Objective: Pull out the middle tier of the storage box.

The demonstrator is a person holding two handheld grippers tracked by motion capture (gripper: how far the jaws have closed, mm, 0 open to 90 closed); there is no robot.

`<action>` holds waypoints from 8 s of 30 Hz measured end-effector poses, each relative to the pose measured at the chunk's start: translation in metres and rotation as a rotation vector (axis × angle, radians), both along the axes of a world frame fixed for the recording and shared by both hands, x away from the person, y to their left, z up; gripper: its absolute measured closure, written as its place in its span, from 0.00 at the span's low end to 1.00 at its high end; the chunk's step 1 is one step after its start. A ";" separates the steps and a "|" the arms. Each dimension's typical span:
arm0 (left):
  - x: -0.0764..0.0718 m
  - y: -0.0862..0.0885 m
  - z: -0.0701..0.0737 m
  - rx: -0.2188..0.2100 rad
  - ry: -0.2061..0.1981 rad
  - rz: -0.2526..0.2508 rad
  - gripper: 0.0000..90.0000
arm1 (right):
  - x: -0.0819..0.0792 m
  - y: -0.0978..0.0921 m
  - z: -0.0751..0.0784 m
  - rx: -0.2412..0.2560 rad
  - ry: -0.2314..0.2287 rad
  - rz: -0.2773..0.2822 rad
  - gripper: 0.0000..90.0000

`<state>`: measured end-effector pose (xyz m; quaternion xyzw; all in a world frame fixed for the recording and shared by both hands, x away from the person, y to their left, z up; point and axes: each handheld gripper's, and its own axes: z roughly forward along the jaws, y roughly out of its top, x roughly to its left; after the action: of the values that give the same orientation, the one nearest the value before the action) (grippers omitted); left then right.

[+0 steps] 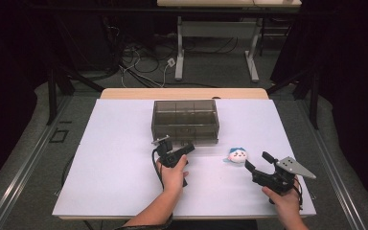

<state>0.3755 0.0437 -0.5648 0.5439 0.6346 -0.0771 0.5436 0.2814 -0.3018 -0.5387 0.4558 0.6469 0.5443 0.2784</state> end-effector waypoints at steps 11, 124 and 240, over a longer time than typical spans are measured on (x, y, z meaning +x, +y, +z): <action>-0.005 0.001 0.000 -0.008 0.003 -0.015 0.91 | 0.000 0.000 0.000 0.002 -0.004 0.000 0.22; -0.007 0.017 0.054 0.352 -0.268 -0.116 0.39 | 0.001 0.000 -0.001 0.008 0.010 -0.003 0.22; 0.033 0.082 0.062 0.662 0.000 -0.039 0.83 | 0.001 0.000 -0.003 0.008 0.029 0.001 0.22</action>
<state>0.4085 0.1262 -0.5028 0.7032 0.6146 0.1229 0.3355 0.2828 -0.3014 -0.5416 0.4644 0.6490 0.5402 0.2670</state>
